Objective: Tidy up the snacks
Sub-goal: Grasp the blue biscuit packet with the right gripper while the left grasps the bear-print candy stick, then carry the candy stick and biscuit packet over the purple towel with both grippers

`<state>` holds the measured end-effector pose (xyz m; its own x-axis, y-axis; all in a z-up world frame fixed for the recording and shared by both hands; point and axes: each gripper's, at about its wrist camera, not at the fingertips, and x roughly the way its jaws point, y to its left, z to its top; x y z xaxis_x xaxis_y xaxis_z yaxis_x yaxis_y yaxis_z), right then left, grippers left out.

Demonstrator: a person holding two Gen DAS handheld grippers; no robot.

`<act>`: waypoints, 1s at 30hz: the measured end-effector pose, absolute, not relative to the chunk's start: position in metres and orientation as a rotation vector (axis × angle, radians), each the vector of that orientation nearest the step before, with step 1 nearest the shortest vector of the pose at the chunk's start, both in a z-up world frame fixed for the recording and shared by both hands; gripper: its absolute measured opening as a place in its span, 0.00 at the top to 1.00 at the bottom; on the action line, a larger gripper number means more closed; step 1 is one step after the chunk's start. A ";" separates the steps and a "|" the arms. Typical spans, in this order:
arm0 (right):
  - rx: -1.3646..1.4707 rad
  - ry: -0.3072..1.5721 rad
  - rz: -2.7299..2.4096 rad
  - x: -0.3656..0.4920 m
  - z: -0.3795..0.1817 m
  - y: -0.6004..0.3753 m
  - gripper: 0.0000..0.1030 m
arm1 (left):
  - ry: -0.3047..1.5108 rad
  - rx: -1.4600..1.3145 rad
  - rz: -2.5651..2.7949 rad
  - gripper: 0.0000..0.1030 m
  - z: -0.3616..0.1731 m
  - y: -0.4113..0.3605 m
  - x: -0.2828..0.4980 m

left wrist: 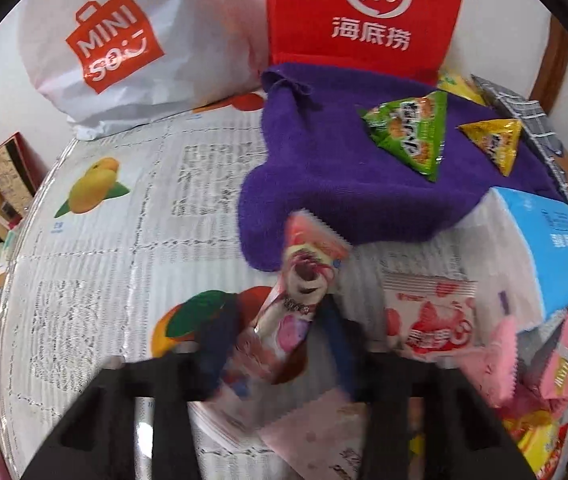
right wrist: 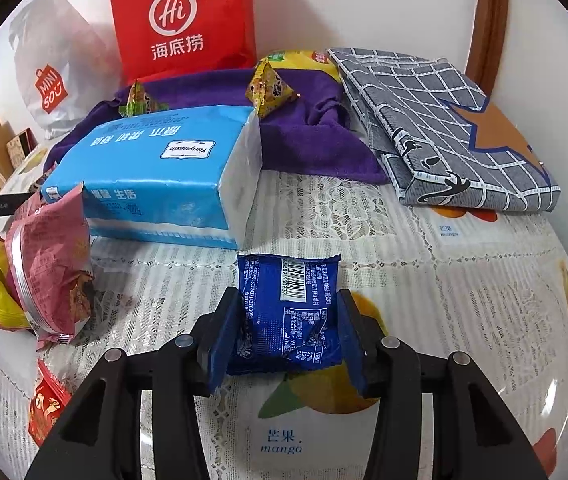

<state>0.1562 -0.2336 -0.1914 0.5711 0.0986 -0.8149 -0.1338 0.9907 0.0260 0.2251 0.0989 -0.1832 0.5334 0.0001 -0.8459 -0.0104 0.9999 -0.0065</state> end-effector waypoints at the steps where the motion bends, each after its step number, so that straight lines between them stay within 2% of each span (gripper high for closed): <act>1: -0.043 0.953 0.134 0.157 -0.192 -0.233 0.54 | 1.009 -0.006 0.002 0.79 -0.183 0.098 0.225; 3: -0.048 0.951 0.134 0.156 -0.191 -0.232 0.54 | 1.005 -0.009 0.012 0.82 -0.180 0.098 0.222; 13: -0.005 0.955 0.125 0.149 -0.181 -0.238 0.56 | 0.965 -0.064 -0.005 0.82 -0.146 0.106 0.189; 30: 0.003 0.826 0.120 0.132 -0.101 -0.231 0.56 | 0.903 -0.081 -0.169 0.82 -0.099 0.045 0.145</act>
<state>0.1324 -0.2311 -0.1014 0.6714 0.1076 -0.7332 -0.1056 0.9932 0.0491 0.1455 0.0450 -0.0991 0.6069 -0.1796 -0.7742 0.1118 0.9837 -0.1405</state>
